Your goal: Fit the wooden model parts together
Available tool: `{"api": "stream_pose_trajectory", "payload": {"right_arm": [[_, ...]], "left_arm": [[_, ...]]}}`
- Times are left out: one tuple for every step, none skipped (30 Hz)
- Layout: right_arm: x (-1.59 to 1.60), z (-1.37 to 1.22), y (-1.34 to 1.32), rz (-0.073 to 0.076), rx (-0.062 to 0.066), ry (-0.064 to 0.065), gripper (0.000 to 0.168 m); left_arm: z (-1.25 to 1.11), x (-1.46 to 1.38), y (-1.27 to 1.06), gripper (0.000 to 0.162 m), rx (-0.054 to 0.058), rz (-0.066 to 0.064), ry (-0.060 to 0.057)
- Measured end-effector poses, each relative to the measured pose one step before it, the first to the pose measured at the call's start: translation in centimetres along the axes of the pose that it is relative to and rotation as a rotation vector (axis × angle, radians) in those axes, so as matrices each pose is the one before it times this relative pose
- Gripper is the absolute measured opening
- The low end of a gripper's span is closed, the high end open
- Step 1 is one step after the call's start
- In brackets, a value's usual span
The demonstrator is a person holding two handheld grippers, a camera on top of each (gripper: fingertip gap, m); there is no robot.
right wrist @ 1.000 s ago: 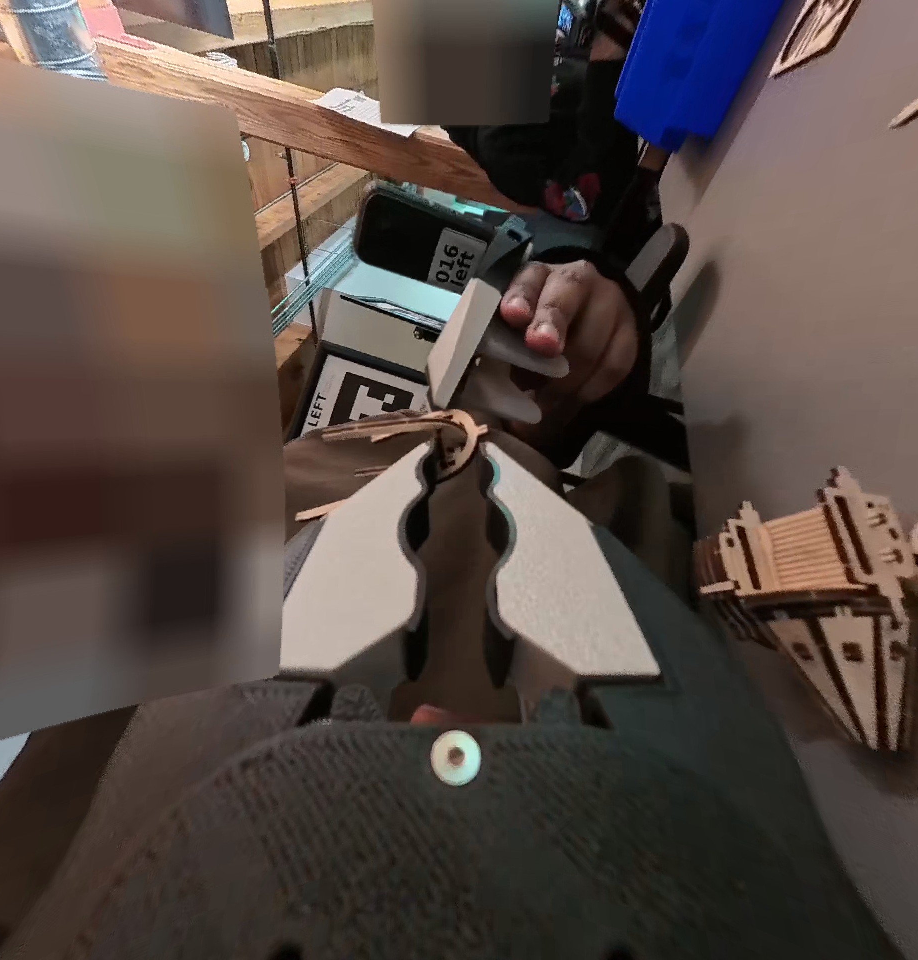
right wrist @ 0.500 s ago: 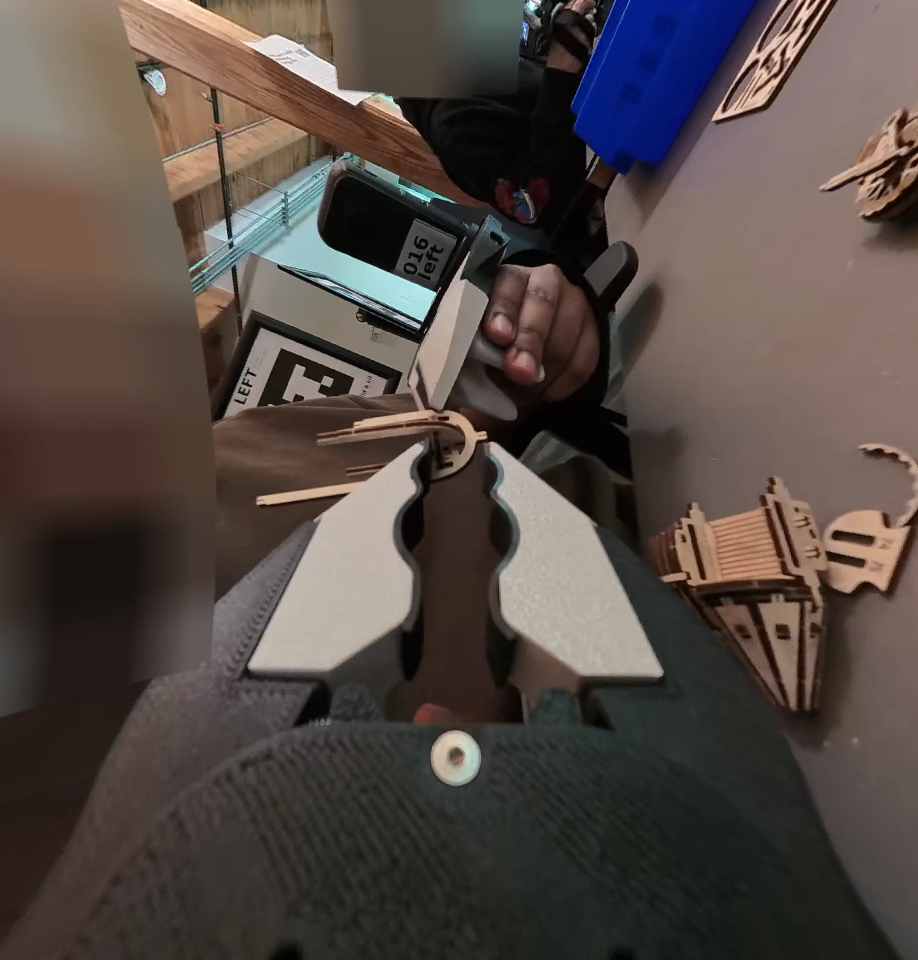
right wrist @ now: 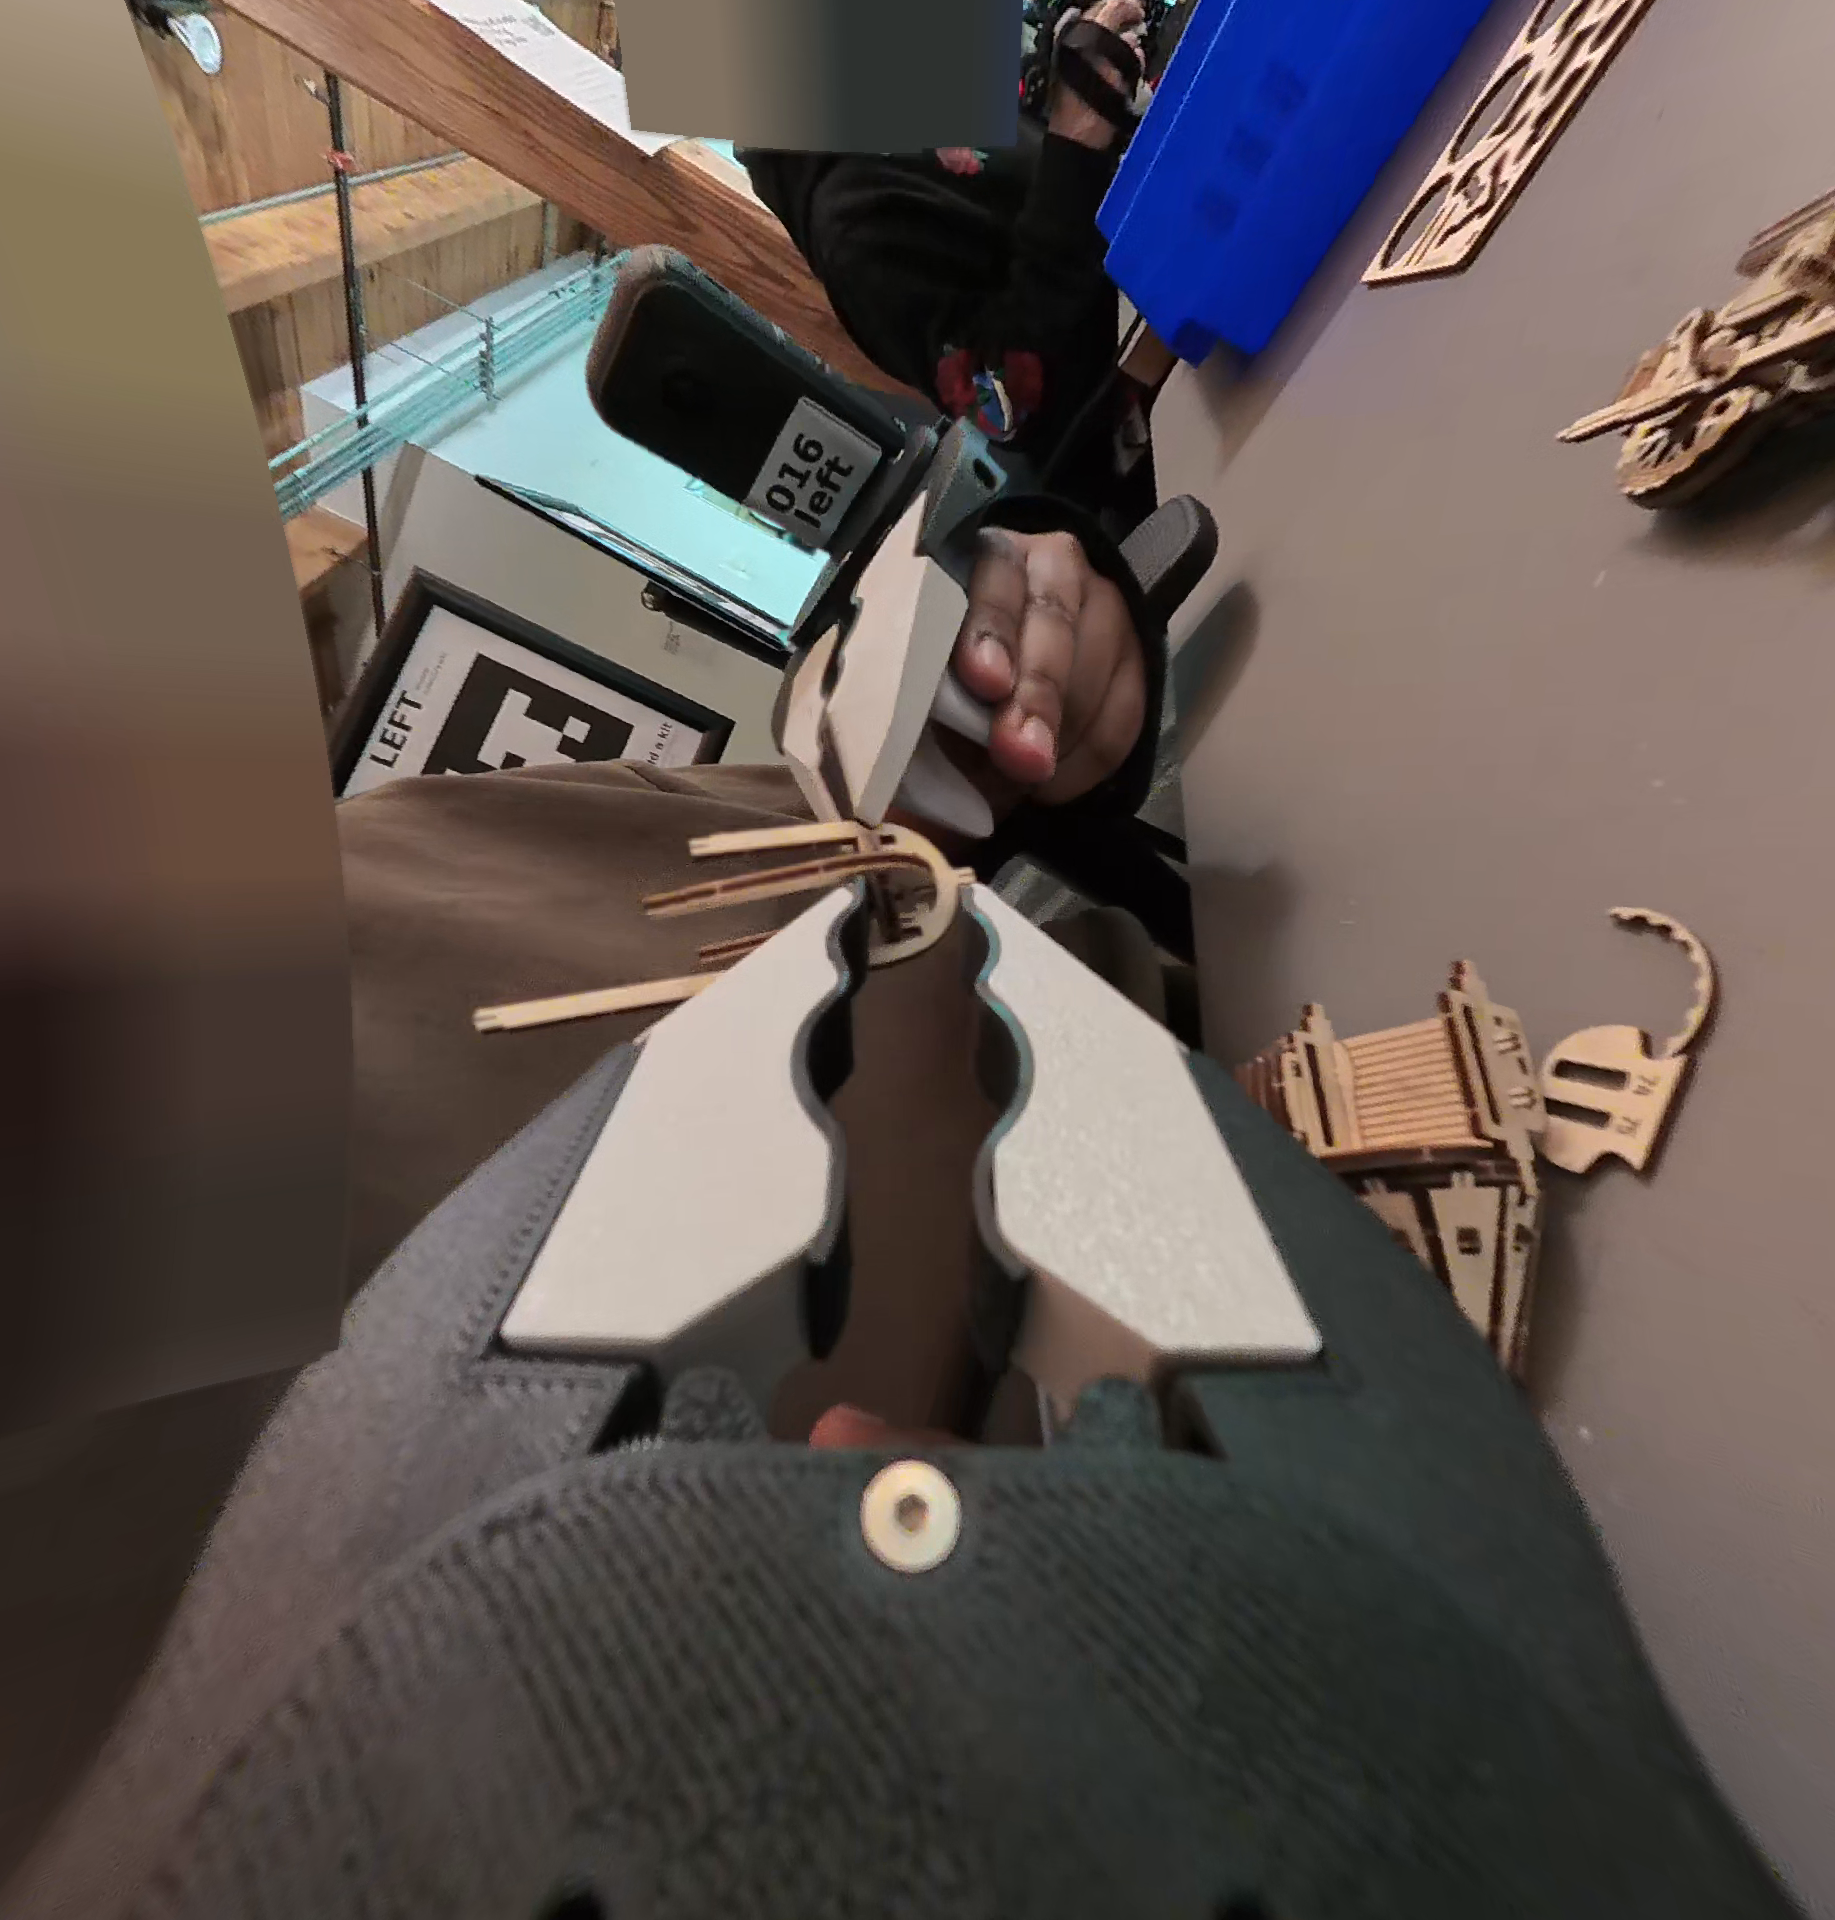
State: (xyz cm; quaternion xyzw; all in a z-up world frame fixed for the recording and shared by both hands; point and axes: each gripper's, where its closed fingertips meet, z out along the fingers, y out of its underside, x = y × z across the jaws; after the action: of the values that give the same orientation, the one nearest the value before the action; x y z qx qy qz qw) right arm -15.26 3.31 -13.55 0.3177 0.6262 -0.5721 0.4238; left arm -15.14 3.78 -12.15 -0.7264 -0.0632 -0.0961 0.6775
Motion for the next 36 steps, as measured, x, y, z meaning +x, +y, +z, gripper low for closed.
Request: {"api": "stream_pose_trajectory", "payload": {"right_arm": [[-0.023,0.0,0.035,-0.0104,-0.0045,0.0058,0.014],[-0.042,-0.007,0.014,-0.0056,-0.0032,0.0027,0.014],[-0.029,-0.011,-0.018,-0.0024,0.0008,0.0013,0.014],[0.001,-0.019,-0.008,-0.0011,0.0012,0.0006,0.014],[0.018,-0.019,0.011,-0.0001,0.0001,0.0001,0.014],[0.048,-0.033,-0.04,0.002,0.0042,0.0004,0.014],[0.036,-0.034,-0.11,0.0054,0.0079,-0.0019,0.014],[0.002,-0.046,-0.103,0.0032,0.0074,-0.0038,0.014],[0.017,-0.051,-0.121,-0.0057,0.0073,0.0003,0.014],[0.054,-0.059,-0.165,-0.0133,0.0081,0.0084,0.014],[0.039,-0.05,-0.178,-0.0258,0.0078,0.0143,0.014],[-0.003,-0.047,-0.19,-0.0367,0.0063,0.018,0.014],[0.031,-0.037,-0.139,-0.0422,0.0027,0.0234,0.014],[0.049,-0.023,-0.071,-0.0445,-0.0023,0.0262,0.014],[0.033,-0.009,-0.078,-0.0443,-0.0014,0.0249,0.014],[-0.007,0.004,-0.092,-0.0421,0.0017,0.0215,0.014],[-0.079,0.023,-0.072,-0.0366,0.0009,0.0153,0.014],[-0.027,0.043,-0.042,-0.0306,-0.0015,0.0153,0.014],[0.094,0.054,-0.023,-0.0296,-0.002,0.0225,0.014],[0.177,0.058,-0.003,-0.0315,-0.0019,0.0262,0.014],[0.121,0.047,0.005,-0.0307,-0.0024,0.0227,0.014],[0.12,0.043,-0.013,-0.0255,-0.0013,0.0212,0.014],[0.132,0.035,-0.012,-0.0198,-0.0016,0.0194,0.014],[0.035,0.049,0.019,-0.0165,-0.0033,0.0109,0.014],[0.006,0.041,0.045,-0.0129,-0.0042,0.0072,0.014],[0.025,0.047,0.068,-0.0089,-0.0036,0.0064,0.014],[-0.01,0.048,0.071,-0.0048,-0.0044,0.0029,0.014],[-0.028,0.029,0.045,-0.0027,-0.0019,0.0012,0.014],[0.008,-0.022,-0.073,-0.0031,0.0043,0.0028,0.014],[-0.005,-0.028,-0.089,-0.0015,0.0047,0.0014,0.014],[-0.045,-0.028,-0.078,0.0003,0.003,-0.0017,0.014],[-0.051,-0.025,-0.086,-0.0002,0.0047,-0.0023,0.014],[-0.041,-0.034,-0.083,-0.0011,0.0049,-0.0015,0.014],[-0.01,-0.019,-0.064,0.0003,0.0034,-0.0009,0.014],[-0.017,-0.037,-0.056,0.0015,0.0031,-0.002,0.014],[-0.007,-0.042,-0.095,0.0018,0.0055,-0.001,0.014]], "left_arm": [[0.007,0.027,0.013,0.001,-0.0002,-0.0033,0.0034],[0.009,0.061,-0.021,0.001,0.0013,-0.0021,0.004],[0.013,-0.003,-0.042,0.001,0.0032,-0.0002,-0.001],[0.014,-0.007,-0.017,0.001,0.0017,0.0014,-0.0019],[0.013,0.012,0.024,0.001,-0.0011,-0.001,0.0006],[0.018,-0.074,0.013,0.001,-0.0001,-0.0032,-0.0044],[0.009,-0.132,-0.032,0.001,0.0039,0.0005,-0.0096],[0.01,-0.091,-0.07,0.001,0.0057,0.0006,-0.0084],[0.02,-0.11,-0.069,0.002,0.0045,-0.0045,-0.008],[0.028,-0.172,-0.049,0.003,0.0028,-0.0091,-0.0111],[0.002,-0.134,-0.053,0.004,0.0046,-0.0122,-0.0066],[-0.029,0.017,-0.034,0.012,0.0054,-0.0177,0.0065],[-0.01,-0.162,0.003,0.021,0.0039,-0.0338,0.001],[0.009,-0.289,0.114,0.025,-0.0049,-0.0446,-0.0013],[0.022,-0.067,0.156,0.029,-0.0096,-0.0431,0.0155],[0.032,-0.088,0.091,0.031,-0.0058,-0.0391,0.0127],[0.022,-0.27,0.006,0.031,0.0001,-0.0353,-0.0018],[0.005,-0.031,-0.047,0.031,0.0032,-0.0266,0.011],[-0.007,-0.039,-0.072,0.029,0.0048,-0.0251,0.0089],[0.0,-0.152,-0.068,0.024,0.0058,-0.0268,0.001],[-0.01,0.073,-0.001,0.022,0.0028,-0.0222,0.0151],[-0.011,0.056,0.029,0.02,-0.0013,-0.0175,0.0121],[-0.015,-0.04,0.003,0.018,0.0007,-0.0127,0.0034],[-0.019,-0.035,0.001,0.018,0.001,-0.0068,0.0025],[-0.018,-0.04,-0.008,0.018,-0.0002,-0.0061,0.0013],[-0.01,-0.142,0.005,0.016,-0.0003,-0.0082,-0.0045],[-0.005,-0.089,0.0,0.014,0.0003,-0.0055,-0.001],[-0.015,0.006,-0.057,0.013,0.0029,-0.0044,0.0034],[-0.014,-0.002,-0.078,0.013,0.0044,-0.005,0.0025],[0.013,0.016,-0.061,0.013,0.0038,-0.0028,0.0029],[-0.004,0.058,-0.047,0.013,0.0024,-0.0001,0.0041],[-0.008,0.065,-0.059,0.014,0.003,0.0023,0.0038],[-0.03,0.046,-0.038,0.014,0.0026,0.0035,0.0027],[-0.013,0.018,0.002,0.014,0.0006,0.0026,0.0003],[-0.011,0.029,0.028,0.014,-0.0018,0.002,0.0015],[-0.013,0.011,0.034,0.013,-0.0022,0.0021,0.0003]]}}
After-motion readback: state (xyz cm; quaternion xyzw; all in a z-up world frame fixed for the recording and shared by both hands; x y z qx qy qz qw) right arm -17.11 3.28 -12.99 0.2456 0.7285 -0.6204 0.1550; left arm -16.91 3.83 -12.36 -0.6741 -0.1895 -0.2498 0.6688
